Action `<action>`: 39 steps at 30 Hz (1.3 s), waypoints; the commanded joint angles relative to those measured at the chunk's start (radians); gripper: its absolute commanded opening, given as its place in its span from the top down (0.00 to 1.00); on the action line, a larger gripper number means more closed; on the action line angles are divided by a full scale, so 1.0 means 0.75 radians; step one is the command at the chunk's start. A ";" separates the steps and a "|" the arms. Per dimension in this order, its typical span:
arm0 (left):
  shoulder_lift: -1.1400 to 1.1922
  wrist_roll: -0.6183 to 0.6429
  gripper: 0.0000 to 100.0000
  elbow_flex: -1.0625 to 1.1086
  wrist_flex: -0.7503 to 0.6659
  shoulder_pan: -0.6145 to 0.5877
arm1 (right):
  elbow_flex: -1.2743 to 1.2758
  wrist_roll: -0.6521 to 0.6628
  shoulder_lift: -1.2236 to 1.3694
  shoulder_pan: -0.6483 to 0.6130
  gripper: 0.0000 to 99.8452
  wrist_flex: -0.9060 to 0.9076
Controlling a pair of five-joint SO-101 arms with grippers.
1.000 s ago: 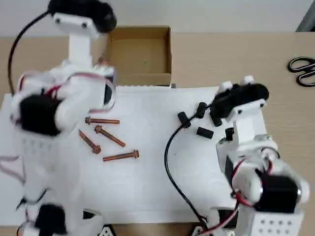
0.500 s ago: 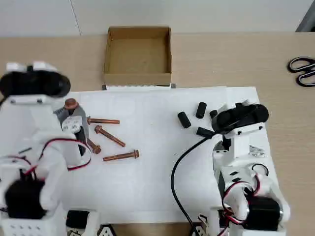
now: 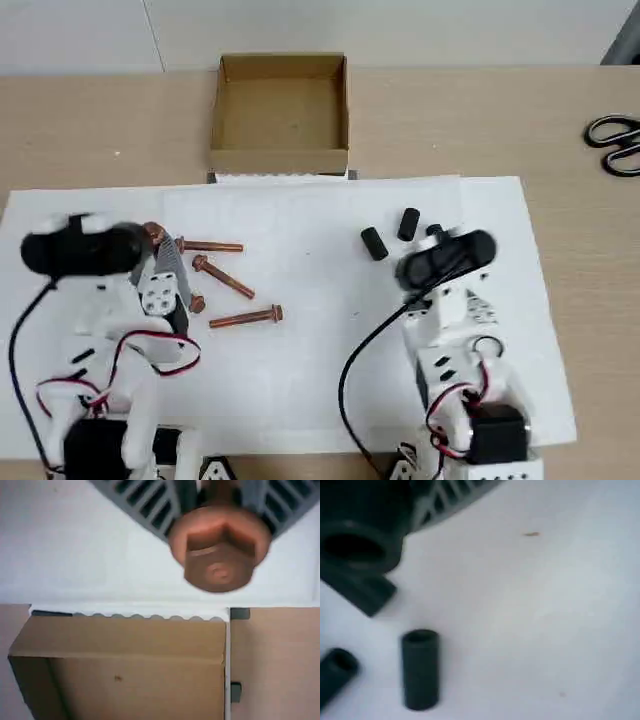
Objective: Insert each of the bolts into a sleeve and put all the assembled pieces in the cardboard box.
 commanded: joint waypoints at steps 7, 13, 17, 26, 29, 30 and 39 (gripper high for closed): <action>-0.333 0.203 1.00 0.185 -0.076 -0.004 | 0.219 -0.047 -0.251 -0.257 1.00 -0.159; -0.387 0.374 1.00 0.232 -0.078 0.002 | 0.256 -0.096 -0.251 -0.404 1.00 -0.308; -0.387 0.417 1.00 0.300 -0.176 0.010 | 0.311 -0.100 -0.251 -0.521 1.00 -0.427; -0.387 0.495 1.00 0.433 -0.475 0.260 | 0.366 -0.100 -0.251 -0.754 1.00 -0.572; -0.387 0.536 1.00 0.449 -0.491 0.364 | 0.374 -0.100 -0.251 -0.764 1.00 -0.574; -0.387 0.544 1.00 0.449 -0.489 0.389 | 0.383 -0.098 -0.251 -0.764 1.00 -0.574; -0.387 0.544 1.00 0.447 -0.487 0.518 | 0.417 -0.100 -0.251 -0.766 1.00 -0.572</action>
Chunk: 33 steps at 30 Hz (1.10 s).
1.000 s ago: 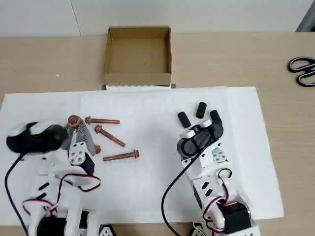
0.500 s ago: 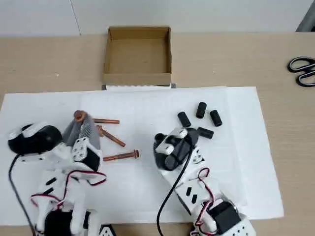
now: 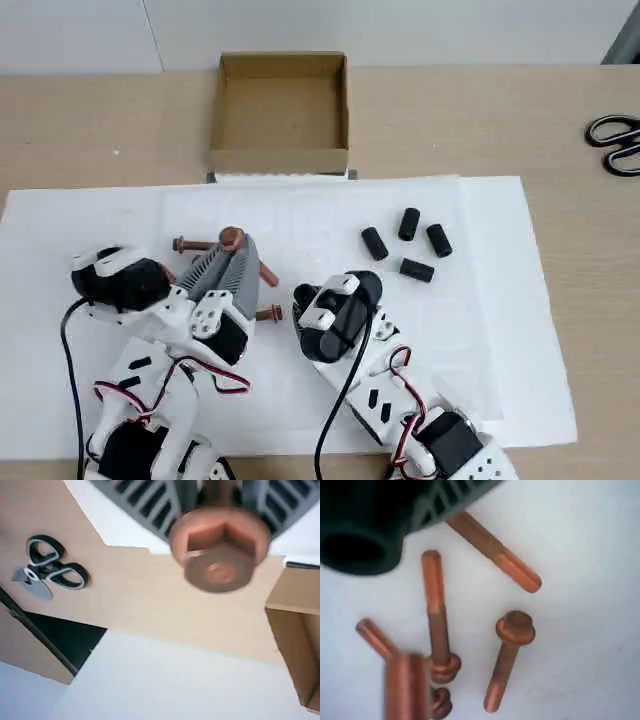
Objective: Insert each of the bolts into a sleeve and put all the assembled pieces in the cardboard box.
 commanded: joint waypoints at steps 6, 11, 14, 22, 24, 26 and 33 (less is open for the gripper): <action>-0.016 0.006 1.00 -0.011 -0.047 0.076 | 0.035 -0.014 -0.017 -0.019 1.00 -0.034; -0.012 0.006 1.00 -0.011 -0.045 0.088 | 0.039 -0.014 -0.017 -0.058 1.00 -0.034; -0.012 0.006 1.00 -0.011 -0.045 0.090 | 0.039 -0.014 -0.017 -0.060 1.00 -0.034; -0.012 0.006 1.00 -0.011 0.006 0.131 | 0.035 -0.006 -0.017 -0.062 1.00 -0.118; -0.014 0.006 1.00 -0.011 0.014 0.143 | 0.033 -0.006 -0.017 -0.064 1.00 -0.116; -0.012 0.006 1.00 -0.009 0.014 0.145 | 0.031 -0.006 -0.017 -0.064 1.00 -0.118; -0.012 0.002 1.00 -0.005 0.014 0.139 | -0.010 -0.006 -0.017 -0.064 1.00 -0.118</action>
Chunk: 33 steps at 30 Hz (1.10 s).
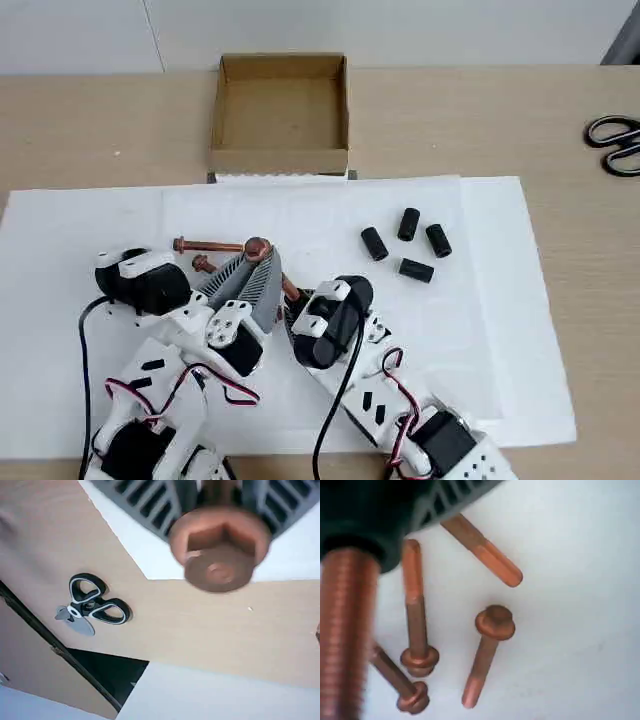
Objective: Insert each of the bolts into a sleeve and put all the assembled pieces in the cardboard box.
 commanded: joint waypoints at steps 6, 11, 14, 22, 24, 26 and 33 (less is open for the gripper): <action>-0.012 -0.002 1.00 0.011 0.000 -0.002 | -0.104 -0.006 -0.017 -0.009 1.00 -0.032; -0.012 -0.002 1.00 0.021 -0.002 -0.004 | -0.119 -0.006 -0.017 -0.009 1.00 -0.032; -0.012 -0.002 1.00 0.021 -0.004 -0.004 | -0.137 -0.006 -0.017 -0.009 1.00 -0.032; -0.012 -0.035 1.00 0.024 0.016 0.006 | -0.139 -0.004 -0.017 -0.011 1.00 -0.040; -0.012 -0.063 1.00 0.024 0.057 0.023 | -0.158 -0.004 -0.017 -0.011 1.00 -0.038; -0.012 -0.088 1.00 0.017 0.117 0.061 | -0.176 0.000 -0.015 -0.011 1.00 -0.038; -0.012 -0.098 1.00 0.017 0.188 0.176 | -0.182 0.070 -0.017 -0.011 1.00 -0.042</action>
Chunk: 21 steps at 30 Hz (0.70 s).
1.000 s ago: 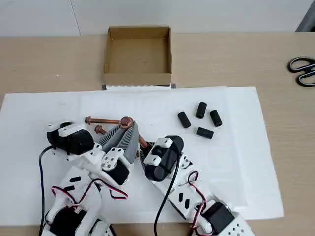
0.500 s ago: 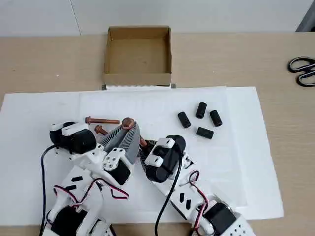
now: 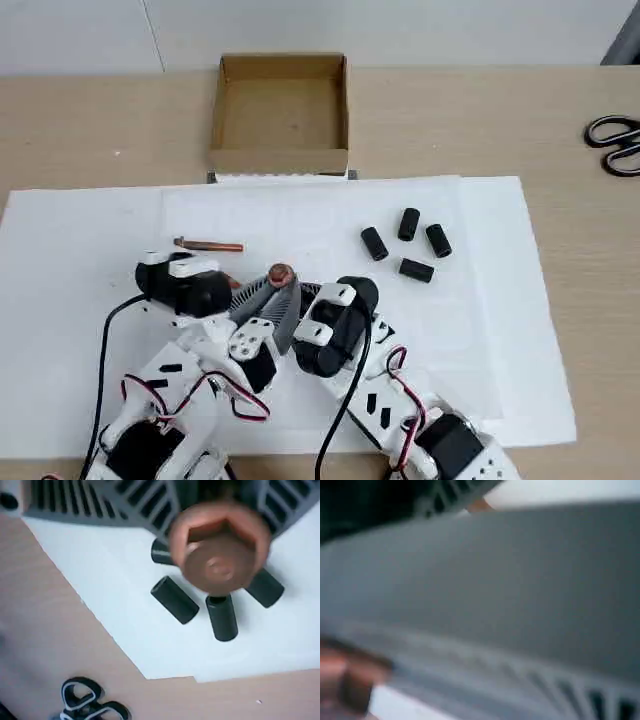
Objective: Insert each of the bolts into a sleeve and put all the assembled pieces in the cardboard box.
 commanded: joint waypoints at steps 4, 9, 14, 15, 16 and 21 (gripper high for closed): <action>-0.010 -0.004 1.00 -0.011 0.035 0.029 | -0.094 0.025 -0.017 -0.001 1.00 -0.044; -0.010 -0.033 1.00 -0.007 0.158 0.031 | -0.145 0.025 -0.017 -0.001 1.00 -0.042; -0.012 -0.072 1.00 -0.005 0.184 0.031 | -0.149 0.025 -0.015 -0.001 1.00 -0.042; -0.012 -0.074 1.00 -0.005 0.184 0.031 | -0.147 0.025 -0.015 -0.001 1.00 -0.042; -0.012 -0.078 1.00 -0.005 0.184 0.031 | -0.147 0.025 -0.015 -0.001 1.00 -0.042; -0.012 -0.078 0.99 -0.005 0.184 0.031 | -0.147 0.025 -0.015 -0.001 1.00 -0.034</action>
